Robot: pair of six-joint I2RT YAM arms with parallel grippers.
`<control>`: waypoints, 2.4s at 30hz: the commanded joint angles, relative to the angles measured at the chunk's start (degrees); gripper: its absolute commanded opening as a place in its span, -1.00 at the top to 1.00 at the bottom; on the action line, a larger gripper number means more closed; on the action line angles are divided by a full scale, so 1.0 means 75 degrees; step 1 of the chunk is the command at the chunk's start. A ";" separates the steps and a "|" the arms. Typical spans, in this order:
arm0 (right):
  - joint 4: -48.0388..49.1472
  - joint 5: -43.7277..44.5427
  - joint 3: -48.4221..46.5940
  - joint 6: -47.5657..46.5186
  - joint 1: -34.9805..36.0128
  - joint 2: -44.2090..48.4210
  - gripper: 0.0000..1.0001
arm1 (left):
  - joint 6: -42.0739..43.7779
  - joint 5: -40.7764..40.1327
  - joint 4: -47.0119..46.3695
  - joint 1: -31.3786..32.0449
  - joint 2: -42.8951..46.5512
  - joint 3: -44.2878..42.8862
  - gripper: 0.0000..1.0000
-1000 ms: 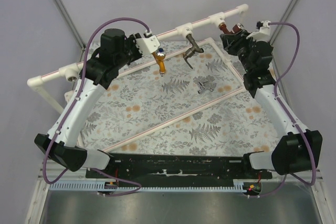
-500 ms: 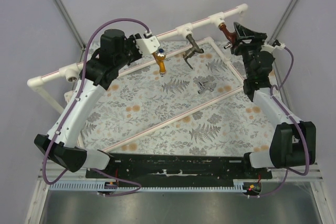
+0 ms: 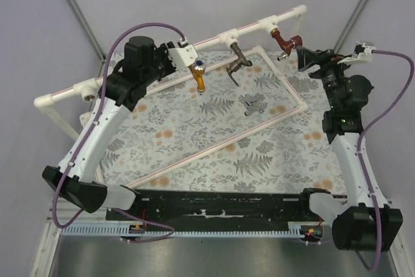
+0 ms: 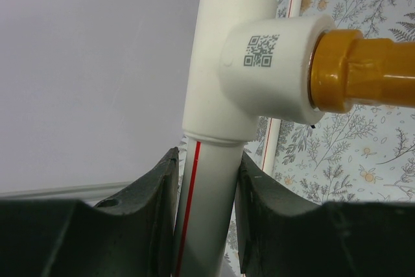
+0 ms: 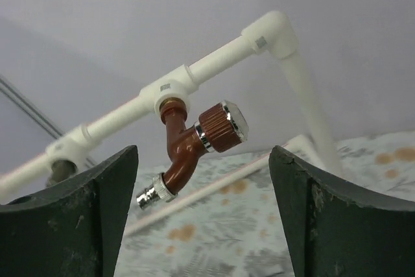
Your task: Install the water faucets
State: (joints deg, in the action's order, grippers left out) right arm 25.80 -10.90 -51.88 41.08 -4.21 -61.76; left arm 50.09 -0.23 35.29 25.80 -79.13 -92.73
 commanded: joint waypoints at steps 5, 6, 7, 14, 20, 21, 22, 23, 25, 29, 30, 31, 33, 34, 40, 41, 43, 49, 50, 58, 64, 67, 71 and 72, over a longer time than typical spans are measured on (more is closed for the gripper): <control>-0.2677 -0.1920 -0.0654 -1.0273 0.0150 0.0652 -0.79 | -0.1451 0.0816 0.1049 0.0239 -0.0078 0.0071 0.96; -0.2690 -0.1922 -0.0642 -1.0862 0.0220 0.0629 -0.79 | -0.1440 0.0816 0.1072 0.0239 -0.0078 0.0059 0.96; -0.2702 -0.1911 -0.0676 -1.1262 0.0291 0.0617 -0.79 | -0.1417 0.0793 0.1084 0.0239 -0.0078 0.0047 0.96; -0.2915 -0.1021 -0.1275 -1.3795 0.1274 -0.0097 -0.78 | -0.1428 0.0757 0.1108 0.0239 -0.0125 0.0000 0.96; -0.1709 -0.0703 -0.1193 -1.4477 0.1674 -0.0729 -0.69 | -0.1440 0.0769 0.1119 0.0239 -0.0090 0.0012 0.96; -0.1451 -0.0703 -0.1158 -1.4396 0.1686 -0.0835 -0.65 | -0.1440 0.0769 0.1119 0.0239 -0.0078 0.0024 0.96; -0.1088 -0.0680 -0.1134 -1.4233 0.1686 -0.1010 -0.58 | -0.1440 0.0769 0.1119 0.0239 -0.0066 0.0024 0.96; -0.0946 -0.0680 -0.1157 -1.4034 0.1698 -0.1151 -0.52 | -0.1440 0.0769 0.1119 0.0239 -0.0066 0.0035 0.96; -0.0863 -0.0715 -0.1274 -1.3543 0.1698 -0.1339 -0.40 | -0.1440 0.0769 0.1131 0.0240 -0.0043 0.0036 0.96; -0.0348 -0.0739 -0.1356 -1.1495 0.1698 -0.1632 0.15 | -0.1440 0.0769 0.1119 0.0239 -0.0043 0.0059 0.96; -0.0219 -0.0750 -0.1345 -1.0747 0.1709 -0.1645 0.35 | -0.1451 0.0757 0.1119 0.0239 -0.0031 0.0082 0.96; -0.0206 -0.0669 -0.1414 -1.0055 0.1686 -0.1691 0.50 | -0.1428 0.0746 0.1119 0.0239 -0.0031 0.0082 0.96; -0.0311 -0.0506 -0.1543 -0.8310 0.1686 -0.1692 0.65 | -0.1440 0.0745 0.1119 0.0239 -0.0031 0.0094 0.96; -0.0172 -0.0261 -0.1532 -0.6863 0.1698 -0.1680 0.70 | -0.1417 0.0757 0.1131 0.0239 0.0004 0.0106 0.96; 0.0578 0.1777 -0.0994 0.1623 0.1499 -0.1691 0.83 | -0.1428 0.0804 0.1119 0.0239 -0.0008 0.0094 0.96; 0.0637 0.1955 -0.0912 0.3260 0.1510 -0.1761 0.83 | -0.1405 0.0804 0.1119 0.0239 -0.0008 0.0094 0.96; 0.0952 0.2283 -0.0690 0.6006 0.1498 -0.1983 0.84 | -0.1393 0.0781 0.1119 0.0239 0.0004 0.0106 0.96; 0.2561 0.2439 -0.0431 0.7979 0.1417 -0.2606 0.33 | -0.1393 0.0722 0.1108 0.0239 -0.0007 0.0071 0.96; 0.2479 0.2286 -0.0407 0.7663 0.1393 -0.2536 0.15 | -0.1393 0.0722 0.1107 0.0239 -0.0008 0.0059 0.96; 0.2302 0.1513 0.0857 0.4650 0.0644 -0.1213 -0.96 | -0.1416 0.0675 0.1096 0.0251 -0.0054 0.0036 0.96; 0.0011 0.0821 0.0673 0.0031 0.0163 0.0252 -0.96 | -0.1405 0.0465 0.1096 0.0239 -0.0066 -0.0140 0.93; -0.1339 0.0073 -0.0088 -0.3915 0.0163 0.0698 -0.96 | -0.1416 0.0487 0.1154 0.0239 -0.0089 -0.0210 0.92; -0.2557 -0.1169 -0.0909 -0.7754 0.0232 0.0816 -0.96 | -0.1428 0.0558 0.1236 0.0239 -0.0125 -0.0222 0.96; -0.2921 -0.1346 -0.1120 -0.8737 0.0326 0.0781 -0.96 | -0.1428 0.0558 0.1236 0.0239 -0.0136 -0.0222 0.96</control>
State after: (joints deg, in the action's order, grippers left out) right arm 16.84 -10.96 -53.45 15.99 -3.05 -56.40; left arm 49.98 0.14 37.06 26.37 -79.66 -94.17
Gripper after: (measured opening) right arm 0.979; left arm 0.402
